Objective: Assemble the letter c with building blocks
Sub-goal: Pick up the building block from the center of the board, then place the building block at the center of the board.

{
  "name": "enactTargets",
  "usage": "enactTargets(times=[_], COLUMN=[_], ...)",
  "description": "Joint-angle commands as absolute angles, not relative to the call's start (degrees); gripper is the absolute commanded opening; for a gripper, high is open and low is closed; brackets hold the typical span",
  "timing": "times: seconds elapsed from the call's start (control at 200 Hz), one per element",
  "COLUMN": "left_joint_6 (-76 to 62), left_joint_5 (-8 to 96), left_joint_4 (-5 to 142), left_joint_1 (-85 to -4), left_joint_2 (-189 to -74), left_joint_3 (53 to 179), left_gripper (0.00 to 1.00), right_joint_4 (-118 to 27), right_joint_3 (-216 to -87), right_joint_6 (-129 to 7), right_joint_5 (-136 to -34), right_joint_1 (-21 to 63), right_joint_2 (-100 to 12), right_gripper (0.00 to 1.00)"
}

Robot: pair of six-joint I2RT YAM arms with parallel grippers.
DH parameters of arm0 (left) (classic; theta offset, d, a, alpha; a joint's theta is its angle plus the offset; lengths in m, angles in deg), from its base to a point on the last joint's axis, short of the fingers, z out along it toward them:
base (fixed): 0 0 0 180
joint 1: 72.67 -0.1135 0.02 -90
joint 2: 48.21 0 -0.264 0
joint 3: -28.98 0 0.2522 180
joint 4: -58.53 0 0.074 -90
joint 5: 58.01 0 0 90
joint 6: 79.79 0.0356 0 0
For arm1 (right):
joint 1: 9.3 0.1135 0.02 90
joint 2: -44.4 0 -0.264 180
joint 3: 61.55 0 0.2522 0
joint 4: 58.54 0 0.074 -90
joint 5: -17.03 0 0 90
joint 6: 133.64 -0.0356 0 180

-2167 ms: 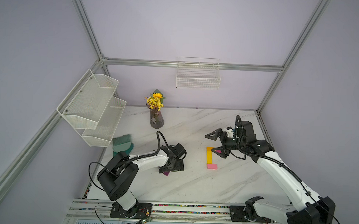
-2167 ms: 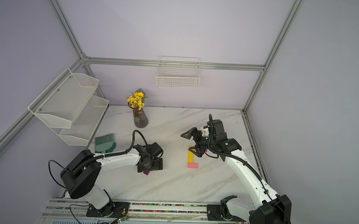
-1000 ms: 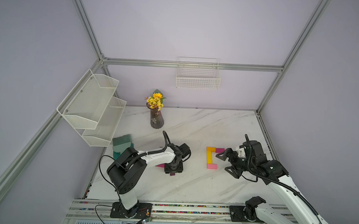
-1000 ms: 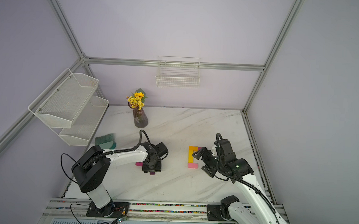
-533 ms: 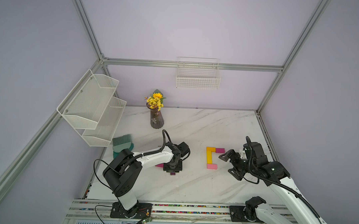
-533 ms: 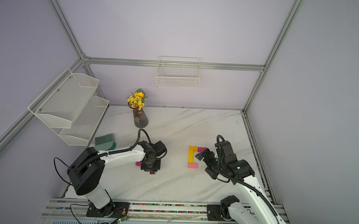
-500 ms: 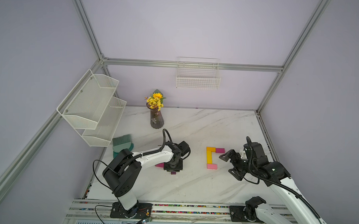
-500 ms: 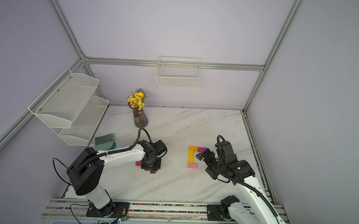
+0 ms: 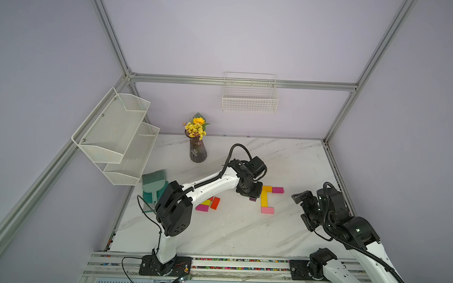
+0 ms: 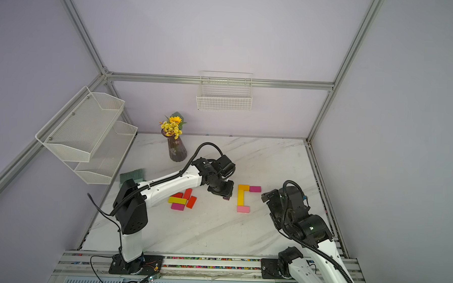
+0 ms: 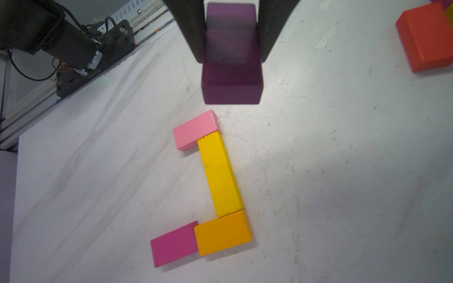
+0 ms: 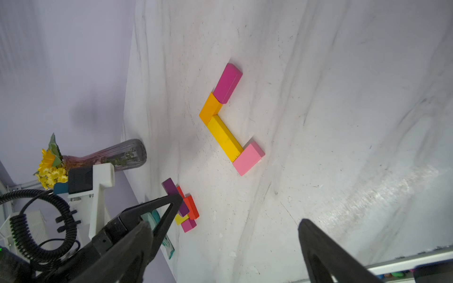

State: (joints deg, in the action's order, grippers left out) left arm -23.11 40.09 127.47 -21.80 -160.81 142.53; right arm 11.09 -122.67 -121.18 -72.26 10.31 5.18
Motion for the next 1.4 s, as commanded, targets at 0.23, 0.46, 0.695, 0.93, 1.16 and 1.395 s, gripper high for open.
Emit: enactTargets(times=[0.23, 0.46, 0.695, 0.93, 1.16, 1.395], left_joint_6=[-18.3, -17.1, -17.0, -18.3, -18.2, -18.0], left_joint_5=[46.4, 48.9, 50.3, 51.1, 51.3, 51.9], left_joint_4=[129.1, 129.6, 131.4, 131.7, 131.6, 131.3], left_joint_1=[-17.0, -15.6, -14.2, -13.3, -12.5, -12.4], left_joint_2=[-171.4, -176.5, -182.6, -187.6, -190.1, -191.4], left_joint_3=[156.2, 164.5, 172.2, 176.5, 176.5, 176.6], left_gripper=[0.11, 0.12, 0.13, 0.15, 0.16, 0.24], right_joint_4=[11.9, 10.6, 7.1, 5.5, 4.4, 4.5], right_joint_3=[-134.1, -135.8, -126.3, -119.7, -117.0, -114.8], right_joint_6=[-110.6, -100.7, -98.6, -100.7, -101.0, -101.5], right_joint_5=[-75.9, -87.0, -98.9, -101.4, -102.7, -103.7], right_joint_1=[-6.8, -18.0, -27.7, -28.4, -28.2, -28.1], right_joint_2=[-12.0, -18.5, -14.5, -10.0, -8.5, -6.1], right_gripper=[0.95, 0.96, 0.96, 0.96, 0.96, 0.95])
